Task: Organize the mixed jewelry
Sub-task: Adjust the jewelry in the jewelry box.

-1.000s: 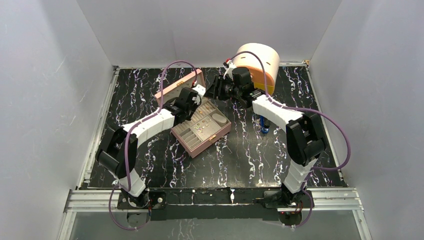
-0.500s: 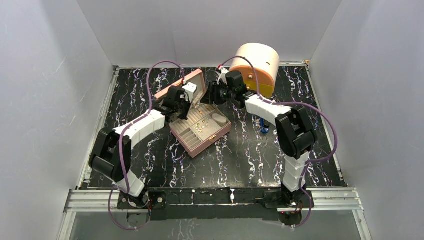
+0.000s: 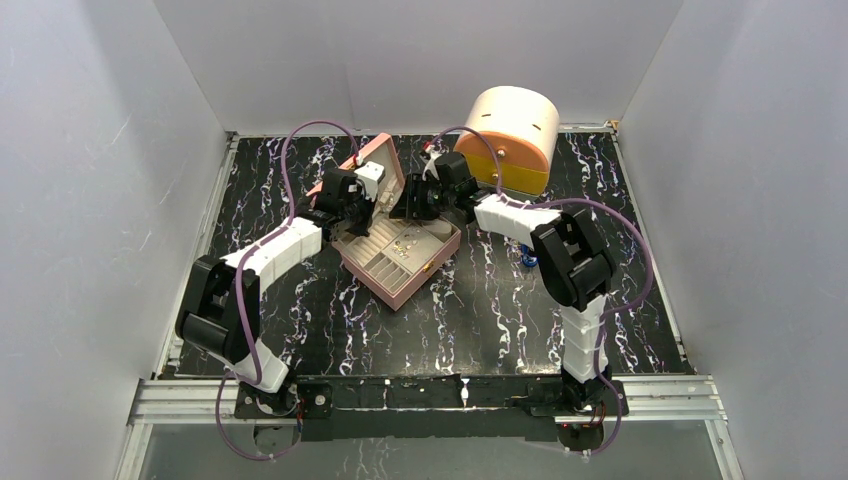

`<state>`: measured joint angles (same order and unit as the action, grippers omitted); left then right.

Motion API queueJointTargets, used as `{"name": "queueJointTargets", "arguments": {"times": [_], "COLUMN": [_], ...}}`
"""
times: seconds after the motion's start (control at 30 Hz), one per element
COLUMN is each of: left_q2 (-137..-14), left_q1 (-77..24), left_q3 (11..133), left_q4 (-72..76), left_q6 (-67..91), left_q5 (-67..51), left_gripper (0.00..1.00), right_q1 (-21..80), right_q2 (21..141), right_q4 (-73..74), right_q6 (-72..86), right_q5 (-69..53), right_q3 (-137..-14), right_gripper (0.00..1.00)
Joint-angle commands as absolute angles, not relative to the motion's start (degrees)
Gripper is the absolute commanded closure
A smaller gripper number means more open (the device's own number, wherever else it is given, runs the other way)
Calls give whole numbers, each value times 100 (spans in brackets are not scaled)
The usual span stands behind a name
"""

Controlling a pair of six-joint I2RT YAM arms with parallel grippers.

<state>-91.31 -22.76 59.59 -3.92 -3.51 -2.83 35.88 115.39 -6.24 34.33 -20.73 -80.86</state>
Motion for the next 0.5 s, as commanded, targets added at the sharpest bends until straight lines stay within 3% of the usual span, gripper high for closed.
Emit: {"name": "queueJointTargets", "arguments": {"times": [0.0,0.3,0.47], "left_q2": [-9048,-9044,-9053], "left_q1": [-2162,-2162,-2162], "left_q3": [5957,5945,5950], "left_q4": [-524,-502,-483], "left_q6": [-261,-212,-190], "left_q5": [-428,-549,-571], "left_gripper": [100,100,100], "right_q1": [3593,3586,3587], "right_q2": [11548,11825,11997], "right_q4": [-1126,-1192,-960], "right_q6": [3978,4117,4148], "right_q5": [-1993,-2078,-2061], "right_q3": [-8448,-8740,-8992], "right_gripper": [44,46,53]}}
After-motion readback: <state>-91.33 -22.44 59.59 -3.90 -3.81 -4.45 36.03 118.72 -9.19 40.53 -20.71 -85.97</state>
